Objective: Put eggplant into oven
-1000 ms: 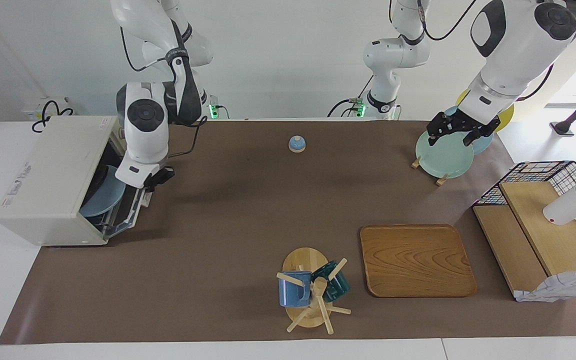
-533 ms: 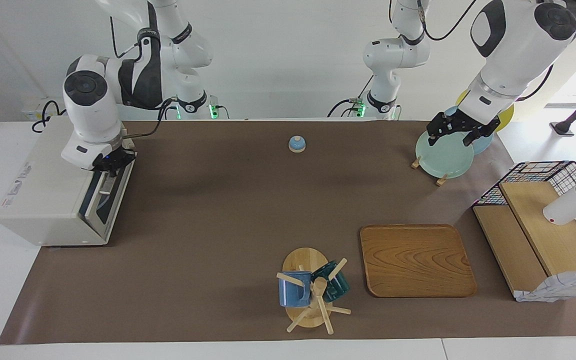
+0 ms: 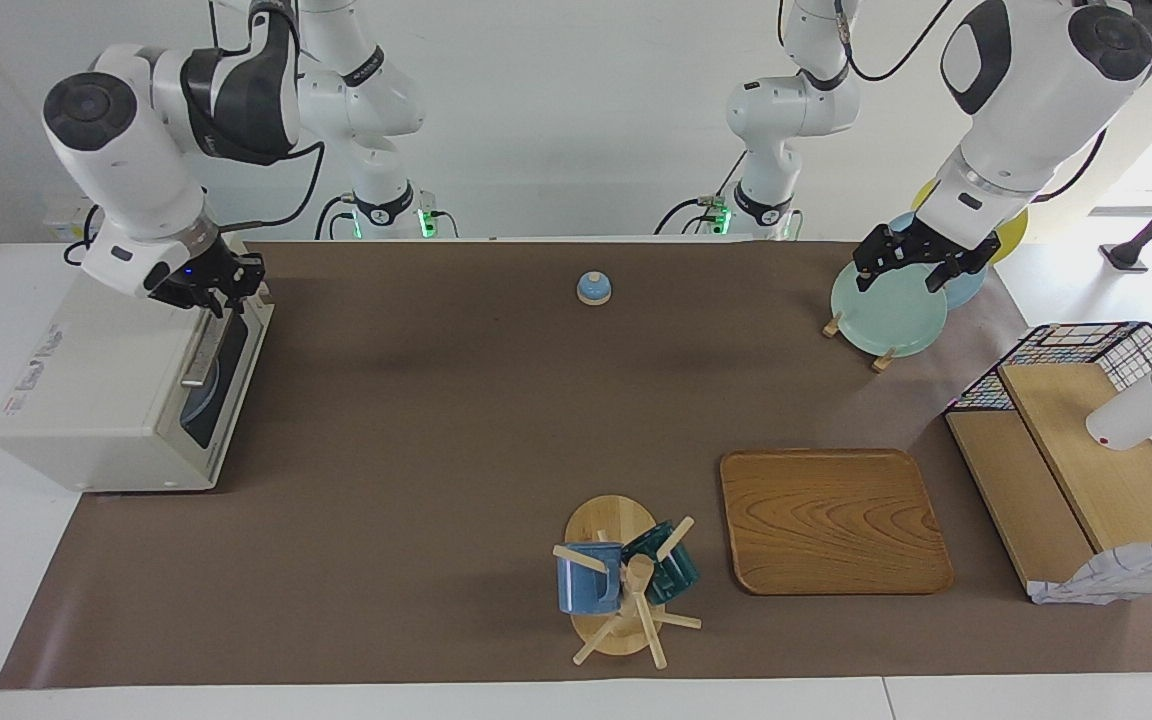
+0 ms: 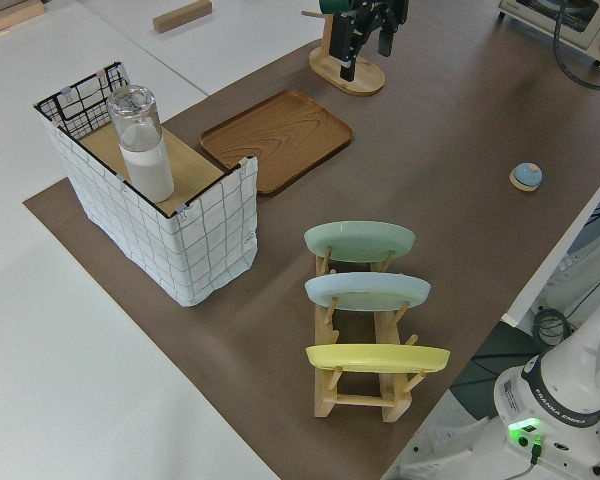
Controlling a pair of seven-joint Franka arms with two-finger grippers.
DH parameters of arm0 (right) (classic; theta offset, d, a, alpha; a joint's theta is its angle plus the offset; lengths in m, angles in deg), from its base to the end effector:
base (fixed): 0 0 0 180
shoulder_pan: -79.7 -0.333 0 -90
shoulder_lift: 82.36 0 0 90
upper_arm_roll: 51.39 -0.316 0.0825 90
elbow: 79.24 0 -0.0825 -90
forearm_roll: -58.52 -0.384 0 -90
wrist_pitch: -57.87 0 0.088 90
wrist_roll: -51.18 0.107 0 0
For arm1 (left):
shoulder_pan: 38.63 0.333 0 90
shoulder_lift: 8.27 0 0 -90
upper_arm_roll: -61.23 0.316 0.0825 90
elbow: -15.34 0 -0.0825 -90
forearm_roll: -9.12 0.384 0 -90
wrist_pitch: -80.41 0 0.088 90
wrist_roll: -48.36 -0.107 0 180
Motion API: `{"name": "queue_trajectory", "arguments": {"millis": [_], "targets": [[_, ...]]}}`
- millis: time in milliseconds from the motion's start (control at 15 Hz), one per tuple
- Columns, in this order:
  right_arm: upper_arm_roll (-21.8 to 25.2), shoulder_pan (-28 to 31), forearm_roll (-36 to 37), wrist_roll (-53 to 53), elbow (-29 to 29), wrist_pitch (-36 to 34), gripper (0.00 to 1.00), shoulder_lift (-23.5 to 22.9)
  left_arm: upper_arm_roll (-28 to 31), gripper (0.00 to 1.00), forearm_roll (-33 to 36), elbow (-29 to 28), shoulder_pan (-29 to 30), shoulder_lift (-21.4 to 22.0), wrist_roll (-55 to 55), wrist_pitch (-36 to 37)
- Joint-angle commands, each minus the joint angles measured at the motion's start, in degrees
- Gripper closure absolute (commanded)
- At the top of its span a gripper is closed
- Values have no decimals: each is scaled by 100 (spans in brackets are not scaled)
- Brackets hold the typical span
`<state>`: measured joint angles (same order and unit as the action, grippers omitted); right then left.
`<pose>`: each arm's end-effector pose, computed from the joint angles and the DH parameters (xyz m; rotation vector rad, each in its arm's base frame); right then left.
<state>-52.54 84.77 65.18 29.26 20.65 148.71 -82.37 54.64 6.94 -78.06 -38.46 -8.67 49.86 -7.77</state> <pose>0.5431 -0.0495 0.5454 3.0115 0.4938 -0.2753 0.5465 -0.0655 0.5903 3.1029 -0.1323 -0.1562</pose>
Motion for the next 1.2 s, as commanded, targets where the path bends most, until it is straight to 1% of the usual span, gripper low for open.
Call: {"name": "queue_trajectory", "arguments": {"millis": [0, 200, 400, 467, 533, 667, 867, 1000, 1067, 1133], "targets": [[-35, 47, -314, -32, -303, -216, 0, 19, -53, 0, -55, -144, 80, 137, -18, -77], [-44, 21, -376, 609, -356, -391, 0, 37, -53, 0, -55, -144, 80, 137, -18, -77], [-88, -15, -376, 690, -417, -427, 0, 72, -53, 0, -55, -144, 80, 137, -18, -77], [-96, -15, -376, 699, -575, -505, 0, 2, -53, 0, -55, -144, 80, 137, -18, -68], [-88, -49, -394, 707, -611, -550, 0, -51, -53, 0, -55, -144, 80, 146, -18, -77], [-9, -269, -499, 1022, -812, -768, 0, -147, -53, 0, -55, -144, 80, 146, -18, -77], [9, -261, -500, 1164, -980, -787, 0, -218, -53, 0, -55, -144, 80, 137, -18, -77], [27, -261, -420, 1173, -1130, -1032, 0, -315, -53, 0, -55, -144, 80, 146, -18, -77], [149, -269, -481, 1156, -1121, -1042, 0, -306, -53, 0, -55, -152, 80, 146, -18, -68], [176, -287, -482, 1173, -1130, -1008, 0, -289, -53, 0, -55, -144, 80, 146, -18, -77]]}}
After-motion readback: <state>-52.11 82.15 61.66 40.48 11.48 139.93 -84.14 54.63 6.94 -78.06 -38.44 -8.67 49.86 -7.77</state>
